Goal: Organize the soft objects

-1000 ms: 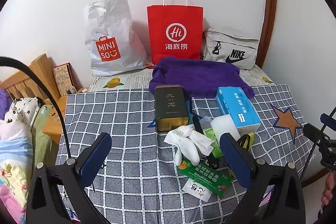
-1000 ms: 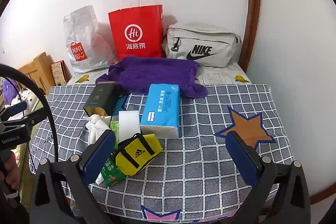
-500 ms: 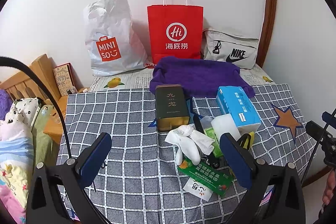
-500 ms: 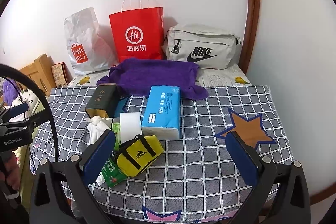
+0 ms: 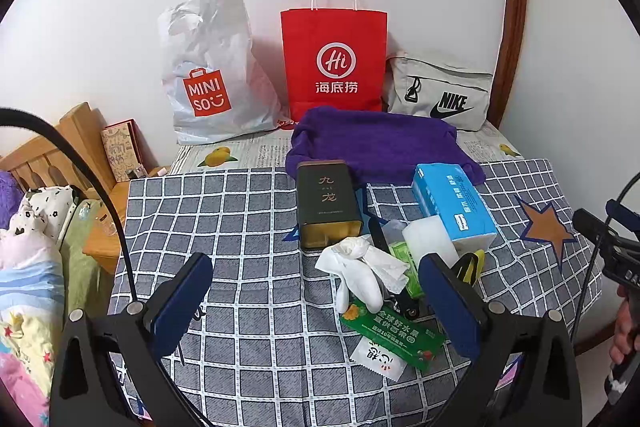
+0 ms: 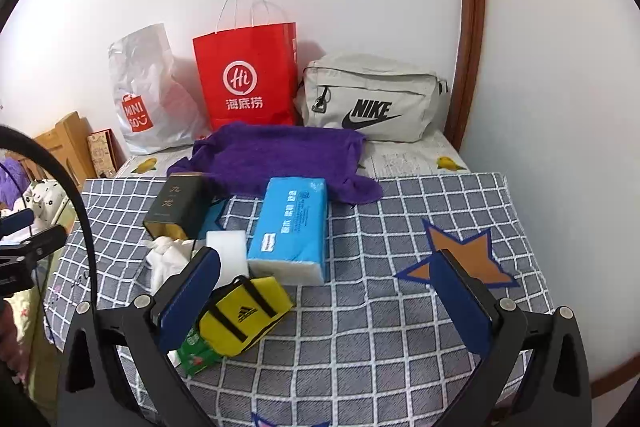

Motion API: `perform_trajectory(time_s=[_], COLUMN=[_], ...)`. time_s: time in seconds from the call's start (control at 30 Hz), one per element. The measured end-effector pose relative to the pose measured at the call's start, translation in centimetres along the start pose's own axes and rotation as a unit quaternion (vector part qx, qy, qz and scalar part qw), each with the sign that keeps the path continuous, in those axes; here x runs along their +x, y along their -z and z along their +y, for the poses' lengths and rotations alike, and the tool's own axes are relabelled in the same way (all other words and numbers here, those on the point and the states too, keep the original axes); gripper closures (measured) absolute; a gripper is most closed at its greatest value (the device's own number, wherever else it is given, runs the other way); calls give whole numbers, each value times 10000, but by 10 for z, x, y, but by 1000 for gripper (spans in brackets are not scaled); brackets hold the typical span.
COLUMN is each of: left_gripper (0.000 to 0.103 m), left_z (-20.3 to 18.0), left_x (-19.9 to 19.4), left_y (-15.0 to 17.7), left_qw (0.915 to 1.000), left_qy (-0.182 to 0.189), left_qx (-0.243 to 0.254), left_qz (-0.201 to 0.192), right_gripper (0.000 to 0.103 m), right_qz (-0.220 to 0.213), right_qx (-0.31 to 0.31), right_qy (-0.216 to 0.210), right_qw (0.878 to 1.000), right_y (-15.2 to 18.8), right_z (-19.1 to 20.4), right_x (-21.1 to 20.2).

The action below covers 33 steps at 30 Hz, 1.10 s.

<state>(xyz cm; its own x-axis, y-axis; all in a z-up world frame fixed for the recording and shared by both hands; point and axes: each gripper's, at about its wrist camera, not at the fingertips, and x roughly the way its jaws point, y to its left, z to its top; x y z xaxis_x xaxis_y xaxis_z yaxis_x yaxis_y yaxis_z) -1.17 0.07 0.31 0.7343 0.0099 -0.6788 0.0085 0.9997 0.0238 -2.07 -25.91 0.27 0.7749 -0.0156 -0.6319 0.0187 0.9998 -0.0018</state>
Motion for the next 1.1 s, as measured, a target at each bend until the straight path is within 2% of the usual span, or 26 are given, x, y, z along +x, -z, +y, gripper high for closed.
perform_trajectory(time_s=[0.5,1.1], left_gripper=[0,0], left_z=[8,2], left_x=[-3,-1], left_y=[-1,0], left_qw=[10000,10000], left_qy=[15,35], left_qx=[-53,-9], left_qz=[13,79], right_gripper=[0,0], right_qz=[159,54], right_qx=[202,65], right_qy=[107,-106], right_qw=[9996,9999], right_y=[-2,0], right_z=[-14,0], right_x=[24,7])
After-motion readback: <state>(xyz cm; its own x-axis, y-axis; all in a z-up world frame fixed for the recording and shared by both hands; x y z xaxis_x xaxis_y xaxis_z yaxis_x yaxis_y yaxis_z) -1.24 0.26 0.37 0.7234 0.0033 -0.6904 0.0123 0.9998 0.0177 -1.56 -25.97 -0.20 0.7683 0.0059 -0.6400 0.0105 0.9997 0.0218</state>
